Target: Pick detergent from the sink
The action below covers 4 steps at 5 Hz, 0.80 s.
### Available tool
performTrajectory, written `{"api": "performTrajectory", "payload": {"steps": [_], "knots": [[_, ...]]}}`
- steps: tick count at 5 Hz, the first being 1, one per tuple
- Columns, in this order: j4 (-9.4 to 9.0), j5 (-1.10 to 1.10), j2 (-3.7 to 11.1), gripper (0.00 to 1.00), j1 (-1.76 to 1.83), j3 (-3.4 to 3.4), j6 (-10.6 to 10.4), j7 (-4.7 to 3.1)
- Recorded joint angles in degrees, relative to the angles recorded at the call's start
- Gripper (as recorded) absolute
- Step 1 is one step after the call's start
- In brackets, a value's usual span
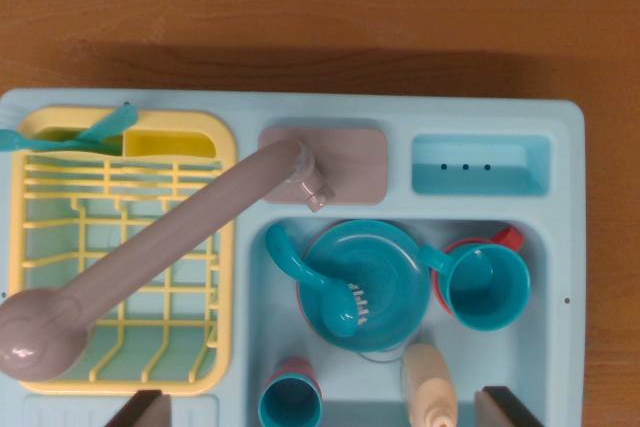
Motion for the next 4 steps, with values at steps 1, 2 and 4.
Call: {"api": "performTrajectory", "payload": {"steps": [1, 2, 4], "knots": [[0.00, 0.00, 0.00, 0.00, 0.00, 0.00, 0.00, 0.00], [-1.06, 0.07, 0.11, 0.00, -0.15, -0.17, -1.00, -0.36], [-2.47, 0.17, 0.25, 0.00, -0.35, -0.39, -2.33, -0.84]]}}
